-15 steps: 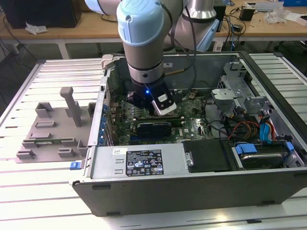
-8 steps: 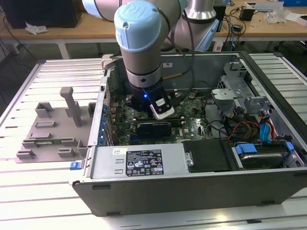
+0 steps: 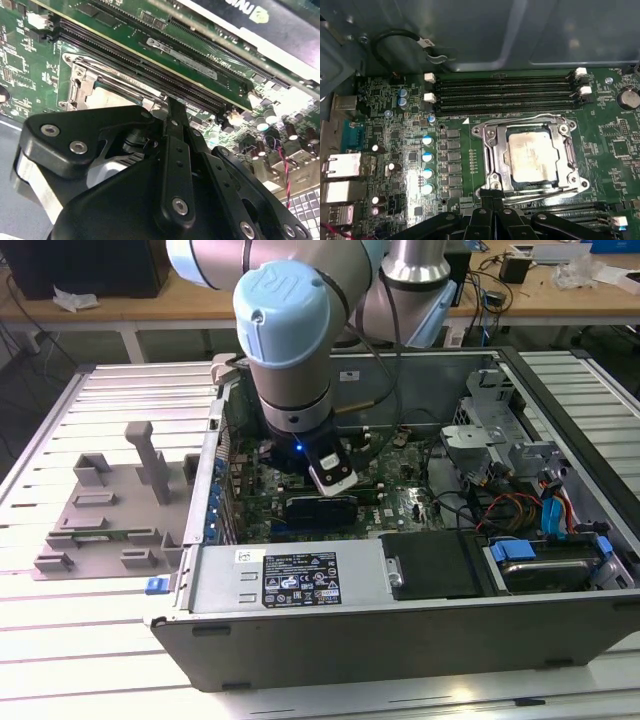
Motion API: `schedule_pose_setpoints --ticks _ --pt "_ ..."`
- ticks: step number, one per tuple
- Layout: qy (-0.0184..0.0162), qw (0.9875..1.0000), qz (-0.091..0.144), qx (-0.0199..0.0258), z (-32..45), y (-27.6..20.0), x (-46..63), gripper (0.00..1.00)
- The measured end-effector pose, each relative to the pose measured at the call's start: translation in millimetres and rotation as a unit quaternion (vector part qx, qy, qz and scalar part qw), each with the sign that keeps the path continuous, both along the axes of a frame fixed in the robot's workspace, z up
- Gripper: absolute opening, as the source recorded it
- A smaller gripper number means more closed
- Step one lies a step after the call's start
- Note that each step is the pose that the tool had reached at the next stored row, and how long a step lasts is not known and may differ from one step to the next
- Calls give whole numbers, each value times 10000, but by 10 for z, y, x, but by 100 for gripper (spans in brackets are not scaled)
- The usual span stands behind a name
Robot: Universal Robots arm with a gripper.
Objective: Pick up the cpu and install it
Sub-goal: 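Install the second cpu locking lever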
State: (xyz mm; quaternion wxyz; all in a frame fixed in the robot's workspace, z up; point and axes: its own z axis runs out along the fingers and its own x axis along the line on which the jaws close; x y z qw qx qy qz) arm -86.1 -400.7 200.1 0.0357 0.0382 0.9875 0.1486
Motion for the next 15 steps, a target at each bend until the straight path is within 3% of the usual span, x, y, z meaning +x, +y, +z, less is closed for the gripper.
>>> schedule_pose_setpoints --ticks 2,6,13,15 --pt "1 10000 0 69 -24 -1 0 11" --pt "-1 9999 0 145 -64 0 -4 11" --pt "0 9999 0 146 -57 0 -19 11" --pt "0 9999 0 144 40 0 -19 11"
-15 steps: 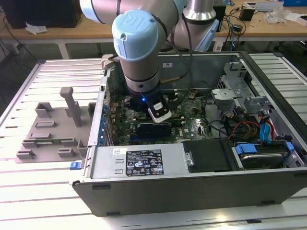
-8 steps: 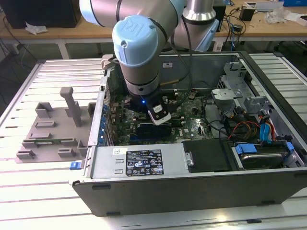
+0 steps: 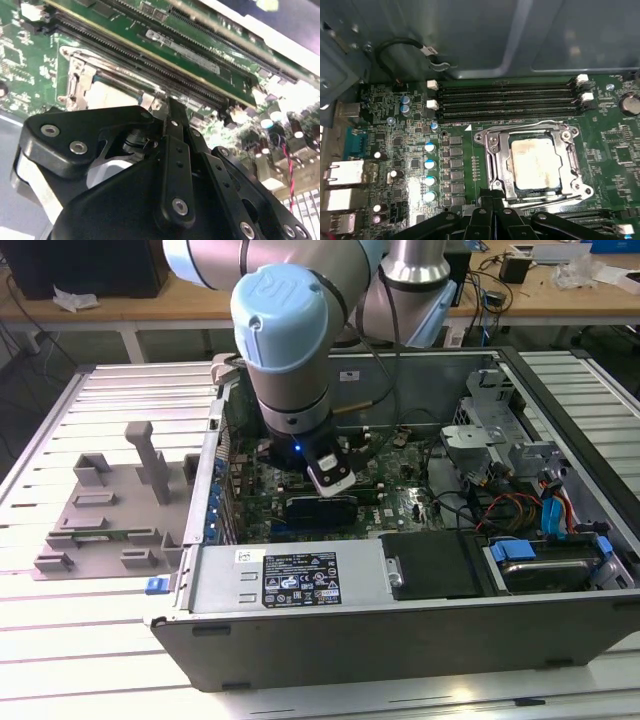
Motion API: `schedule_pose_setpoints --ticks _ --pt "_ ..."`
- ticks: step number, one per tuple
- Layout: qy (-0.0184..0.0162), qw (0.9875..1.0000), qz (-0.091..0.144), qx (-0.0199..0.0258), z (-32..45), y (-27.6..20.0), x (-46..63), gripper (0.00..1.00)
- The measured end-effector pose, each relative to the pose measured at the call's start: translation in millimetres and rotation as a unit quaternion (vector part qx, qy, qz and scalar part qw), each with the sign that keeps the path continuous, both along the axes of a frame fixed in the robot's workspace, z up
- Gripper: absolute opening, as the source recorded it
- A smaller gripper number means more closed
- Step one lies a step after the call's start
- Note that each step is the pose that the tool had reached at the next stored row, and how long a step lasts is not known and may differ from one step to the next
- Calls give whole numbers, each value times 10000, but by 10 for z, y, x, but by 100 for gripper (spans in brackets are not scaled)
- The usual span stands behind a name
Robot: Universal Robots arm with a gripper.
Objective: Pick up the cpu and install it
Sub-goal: 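Install the second cpu locking lever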
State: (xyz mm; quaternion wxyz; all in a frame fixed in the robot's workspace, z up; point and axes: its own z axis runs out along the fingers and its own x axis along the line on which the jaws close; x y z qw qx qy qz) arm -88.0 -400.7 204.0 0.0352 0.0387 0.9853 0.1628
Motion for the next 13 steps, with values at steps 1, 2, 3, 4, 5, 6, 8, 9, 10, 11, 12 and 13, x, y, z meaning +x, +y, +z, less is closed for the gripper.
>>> schedule_pose_setpoints --ticks 1,2,3,4,5,6,8,9,10,11,12,13 --pt "0 10000 1 -6 66 0 0 11" --pt "0 10000 1 -17 109 0 1 11" --pt "1 10000 0 -39 150 0 0 11" --pt "-1 9999 -3 -107 197 1 0 11" --pt "0 9998 -11 -220 218 0 1 11" --pt "0 9996 -17 -296 221 0 3 11" --pt "1 9992 -29 -406 221 3 27 11" --pt "1 9990 -36 -449 221 5 51 11" --pt "2 9988 -42 -482 221 5 77 11" --pt "2 9987 -47 -513 221 7 105 11" --pt "3 9984 -53 -564 221 11 156 11" --pt "3 9982 -56 -599 221 19 197 11"
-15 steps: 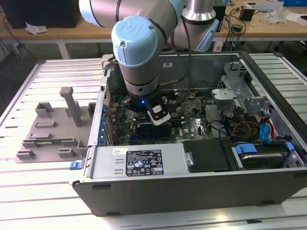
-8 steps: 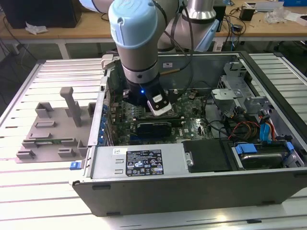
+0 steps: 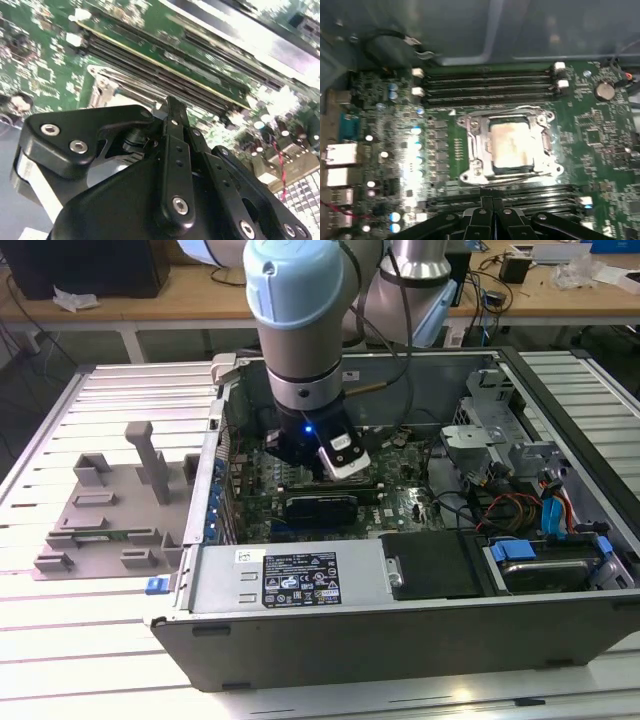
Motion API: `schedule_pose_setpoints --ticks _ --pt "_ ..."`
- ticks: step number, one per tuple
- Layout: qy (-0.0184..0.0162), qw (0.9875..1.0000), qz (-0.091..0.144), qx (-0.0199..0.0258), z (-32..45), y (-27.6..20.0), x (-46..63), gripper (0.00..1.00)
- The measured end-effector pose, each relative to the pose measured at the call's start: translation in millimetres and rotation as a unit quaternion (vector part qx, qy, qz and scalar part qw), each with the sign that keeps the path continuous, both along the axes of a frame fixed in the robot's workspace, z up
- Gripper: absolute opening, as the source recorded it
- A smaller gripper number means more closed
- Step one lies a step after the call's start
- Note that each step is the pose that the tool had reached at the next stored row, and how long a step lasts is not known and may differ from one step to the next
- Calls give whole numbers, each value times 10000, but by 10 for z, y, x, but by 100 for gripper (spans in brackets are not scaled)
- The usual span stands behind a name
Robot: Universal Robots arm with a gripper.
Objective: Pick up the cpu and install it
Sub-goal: 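Install the second cpu locking lever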
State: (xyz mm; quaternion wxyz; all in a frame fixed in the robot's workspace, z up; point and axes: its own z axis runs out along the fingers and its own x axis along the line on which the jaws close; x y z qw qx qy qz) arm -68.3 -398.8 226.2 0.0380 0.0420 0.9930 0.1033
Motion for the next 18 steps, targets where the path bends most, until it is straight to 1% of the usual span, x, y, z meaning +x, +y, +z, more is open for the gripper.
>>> schedule_pose_setpoints --ticks 1,3,4,6,9,11,12,14,15,16,18 --pt "0 10000 0 -27 -1 21 47 11" --pt "0 10000 0 -53 0 58 96 11" --pt "0 10000 -1 -76 0 107 130 11" --pt "0 9999 0 -103 0 194 150 11" --pt "0 9999 0 -141 0 349 168 11" --pt "0 9999 0 -173 -1 392 193 11" --pt "1 9998 0 -203 0 414 216 11" --pt "5 9997 -1 -227 0 431 246 11" --pt "10 9997 0 -250 1 447 272 11" --pt "12 9996 -1 -266 20 454 275 11" --pt "11 9995 0 -312 70 465 278 11"
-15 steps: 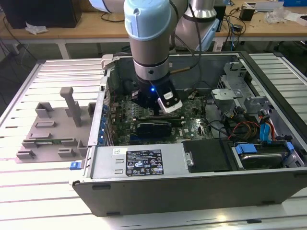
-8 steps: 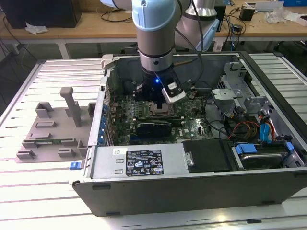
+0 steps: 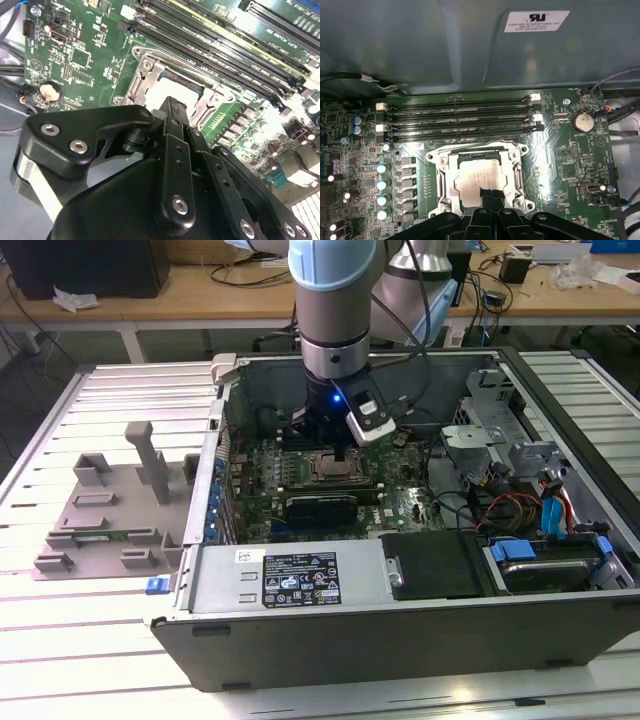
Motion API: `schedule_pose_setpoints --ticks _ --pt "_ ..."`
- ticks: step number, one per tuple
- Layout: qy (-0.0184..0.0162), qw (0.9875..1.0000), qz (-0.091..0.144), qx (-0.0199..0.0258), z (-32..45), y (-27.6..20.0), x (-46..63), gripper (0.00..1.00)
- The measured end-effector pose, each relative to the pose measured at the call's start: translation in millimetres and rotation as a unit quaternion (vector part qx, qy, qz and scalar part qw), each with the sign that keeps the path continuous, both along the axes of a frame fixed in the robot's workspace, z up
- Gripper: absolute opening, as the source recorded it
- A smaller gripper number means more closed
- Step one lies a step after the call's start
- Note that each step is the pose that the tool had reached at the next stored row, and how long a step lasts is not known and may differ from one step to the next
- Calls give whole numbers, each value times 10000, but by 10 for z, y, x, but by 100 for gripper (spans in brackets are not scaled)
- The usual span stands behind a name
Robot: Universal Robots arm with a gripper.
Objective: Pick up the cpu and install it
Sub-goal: 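Install the second cpu locking lever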
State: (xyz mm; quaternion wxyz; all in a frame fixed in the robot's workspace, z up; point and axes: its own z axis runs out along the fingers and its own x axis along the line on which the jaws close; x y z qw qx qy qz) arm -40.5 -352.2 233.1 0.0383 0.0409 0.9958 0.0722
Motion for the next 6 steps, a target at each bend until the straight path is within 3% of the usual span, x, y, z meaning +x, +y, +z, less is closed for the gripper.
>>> schedule_pose_setpoints --ticks 6 --pt "0 10000 0 -6 1 0 -1 11"
